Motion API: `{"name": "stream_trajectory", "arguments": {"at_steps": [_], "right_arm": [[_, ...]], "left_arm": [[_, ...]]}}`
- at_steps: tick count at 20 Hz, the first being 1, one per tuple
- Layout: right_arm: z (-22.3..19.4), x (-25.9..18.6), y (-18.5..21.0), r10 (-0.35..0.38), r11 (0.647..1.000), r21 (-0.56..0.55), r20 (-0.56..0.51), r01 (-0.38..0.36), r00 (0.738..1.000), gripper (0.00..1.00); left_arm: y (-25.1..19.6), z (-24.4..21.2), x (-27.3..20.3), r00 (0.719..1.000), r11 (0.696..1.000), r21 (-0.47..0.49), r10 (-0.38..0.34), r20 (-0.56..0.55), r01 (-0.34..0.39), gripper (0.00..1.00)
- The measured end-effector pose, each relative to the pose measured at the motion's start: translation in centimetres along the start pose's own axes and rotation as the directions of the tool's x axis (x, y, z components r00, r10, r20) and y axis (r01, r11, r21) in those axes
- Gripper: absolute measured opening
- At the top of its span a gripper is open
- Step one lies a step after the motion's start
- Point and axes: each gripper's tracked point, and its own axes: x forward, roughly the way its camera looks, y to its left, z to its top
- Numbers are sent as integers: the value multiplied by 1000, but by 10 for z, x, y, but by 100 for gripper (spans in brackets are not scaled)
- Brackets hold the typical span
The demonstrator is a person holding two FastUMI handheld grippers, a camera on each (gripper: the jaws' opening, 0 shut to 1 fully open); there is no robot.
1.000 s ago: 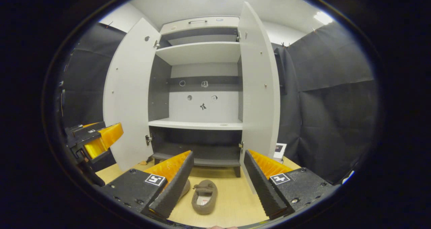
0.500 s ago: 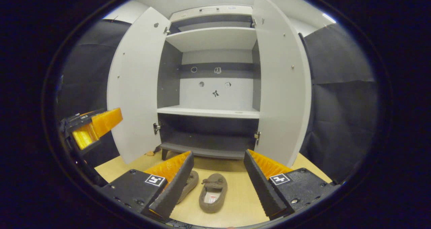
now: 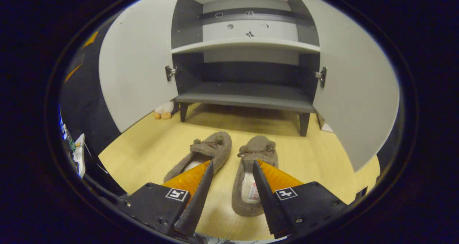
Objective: Grab one shoe with the right hand and put it into the shoe cabinet, grab the other shoe with the left hand and put it into the shoe cabinet; then close the right door with the right hand and the left door with the left hand.
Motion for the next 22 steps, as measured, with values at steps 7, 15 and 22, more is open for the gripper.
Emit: {"name": "stream_trajectory", "arguments": {"at_steps": [7, 15, 22], "right_arm": [[-26, 63, -22, -115, 993, -44, -92, 112, 989, 55], [-17, 72, -25, -118, 990, -73, -3, 118, 993, 9], [88, -1, -31, -90, 986, -113, 246, 121, 965, 7]], "left_arm": [[9, -10, -3, 999, 1000, 4, 18, -30, -18, 95], [5, -23, 1, 998, 1000, 3, 2, -64, -2, 95], [-11, -31, 7, 997, 999, -8, -46, -69, 46, 95]]}}
